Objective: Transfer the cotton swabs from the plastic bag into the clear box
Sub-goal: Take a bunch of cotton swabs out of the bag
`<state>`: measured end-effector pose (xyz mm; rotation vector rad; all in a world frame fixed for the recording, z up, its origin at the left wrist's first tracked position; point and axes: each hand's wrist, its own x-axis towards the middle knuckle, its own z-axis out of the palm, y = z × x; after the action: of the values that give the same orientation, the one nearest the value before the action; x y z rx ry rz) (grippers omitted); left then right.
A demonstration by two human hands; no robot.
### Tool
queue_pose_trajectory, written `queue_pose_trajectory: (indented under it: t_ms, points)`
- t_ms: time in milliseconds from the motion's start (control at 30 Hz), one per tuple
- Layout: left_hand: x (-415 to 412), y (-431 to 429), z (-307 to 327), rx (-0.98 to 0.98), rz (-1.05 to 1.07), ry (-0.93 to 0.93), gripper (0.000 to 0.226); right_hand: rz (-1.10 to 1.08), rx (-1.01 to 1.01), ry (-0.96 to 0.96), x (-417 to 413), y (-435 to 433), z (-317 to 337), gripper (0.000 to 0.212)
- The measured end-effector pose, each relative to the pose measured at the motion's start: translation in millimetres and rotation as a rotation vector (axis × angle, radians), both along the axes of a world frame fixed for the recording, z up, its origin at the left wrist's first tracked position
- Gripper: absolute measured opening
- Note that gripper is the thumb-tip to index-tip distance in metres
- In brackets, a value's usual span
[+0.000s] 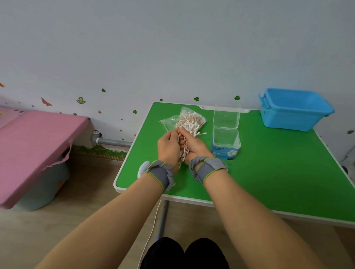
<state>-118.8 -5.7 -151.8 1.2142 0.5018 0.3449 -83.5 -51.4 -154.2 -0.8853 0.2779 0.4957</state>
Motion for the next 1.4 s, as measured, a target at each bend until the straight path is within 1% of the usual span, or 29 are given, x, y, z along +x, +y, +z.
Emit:
queue_pose_trajectory:
  t_ms: [67,200,267,433,633,700,800,933,1033,1100,1200,1300,1400]
  points:
    - [-3,-2,-1,-0.016,0.015,0.0,0.025,-0.004,0.031,0.021,-3,0,4,0.034]
    - [-7,-4,-7,0.092,0.114,0.021,0.025,-0.011,0.065,0.026,-7,1,7,0.03]
    - [-10,-5,-6,0.102,0.16,0.037,0.028,-0.011,0.056,0.018,-7,1,8,0.028]
    - [-17,-10,5,-0.003,0.212,0.066,0.035,-0.04,0.117,0.025,-10,2,13,0.029]
    - [-14,-7,18,-0.093,0.24,0.105,0.029,-0.058,0.078,0.034,-15,4,12,0.036]
    - [-15,-7,18,-0.095,0.247,0.131,0.027,-0.043,0.053,0.022,-17,4,11,0.036]
    - [-15,-5,17,-0.104,0.25,0.156,0.027,-0.017,0.024,0.014,-19,6,10,0.034]
    - [-17,-5,16,-0.095,0.25,0.146,0.029,-0.051,0.017,-0.01,-20,8,9,0.03]
    - [-15,-4,17,-0.178,0.24,0.12,0.031,-0.073,0.018,-0.023,-21,5,9,0.022]
    - [-11,-3,16,-0.213,0.236,0.091,0.037,-0.081,0.038,-0.051,-22,3,7,0.02]
    - [-5,-1,10,-0.172,0.259,0.073,0.046,-0.074,0.076,-0.128,-24,4,5,0.029]
    - [-2,0,5,-0.115,0.265,0.076,0.051,-0.066,0.046,-0.201,-24,4,2,0.03]
    - [-1,0,4,-0.148,0.248,0.052,0.052,-0.111,-0.031,-0.271,-21,5,1,0.029]
